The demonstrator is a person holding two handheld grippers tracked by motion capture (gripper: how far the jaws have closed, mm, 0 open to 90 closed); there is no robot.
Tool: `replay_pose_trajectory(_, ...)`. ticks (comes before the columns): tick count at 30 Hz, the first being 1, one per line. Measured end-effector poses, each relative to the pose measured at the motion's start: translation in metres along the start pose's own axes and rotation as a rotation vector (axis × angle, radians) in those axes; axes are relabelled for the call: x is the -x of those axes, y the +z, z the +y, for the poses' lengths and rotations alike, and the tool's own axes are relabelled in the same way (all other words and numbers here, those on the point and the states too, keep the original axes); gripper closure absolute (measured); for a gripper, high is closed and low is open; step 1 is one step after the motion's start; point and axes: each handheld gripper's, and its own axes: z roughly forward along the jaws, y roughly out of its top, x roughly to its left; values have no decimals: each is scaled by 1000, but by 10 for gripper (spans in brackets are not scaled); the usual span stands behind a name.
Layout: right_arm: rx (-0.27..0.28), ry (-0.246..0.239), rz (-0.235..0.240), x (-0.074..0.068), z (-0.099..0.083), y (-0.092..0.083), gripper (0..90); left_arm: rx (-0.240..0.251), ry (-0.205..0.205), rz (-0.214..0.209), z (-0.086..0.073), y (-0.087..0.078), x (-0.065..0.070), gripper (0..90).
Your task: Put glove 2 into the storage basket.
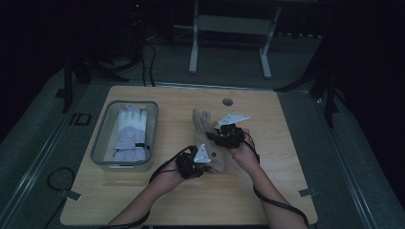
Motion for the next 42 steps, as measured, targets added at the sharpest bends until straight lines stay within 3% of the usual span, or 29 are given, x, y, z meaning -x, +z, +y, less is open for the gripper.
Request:
replay_pose_trajectory(14,44,13,43,-12,36,7,710,-9,-4,53,-4,-40,-16,815)
replay_pose_trajectory(32,73,-28,92,-51,94,37,710,-35,-30,132,-32,-99,-40,816)
replay_pose_trajectory(42,74,-58,132,-80,125,62,709,-62,-57,180,-57,-133,-50,816)
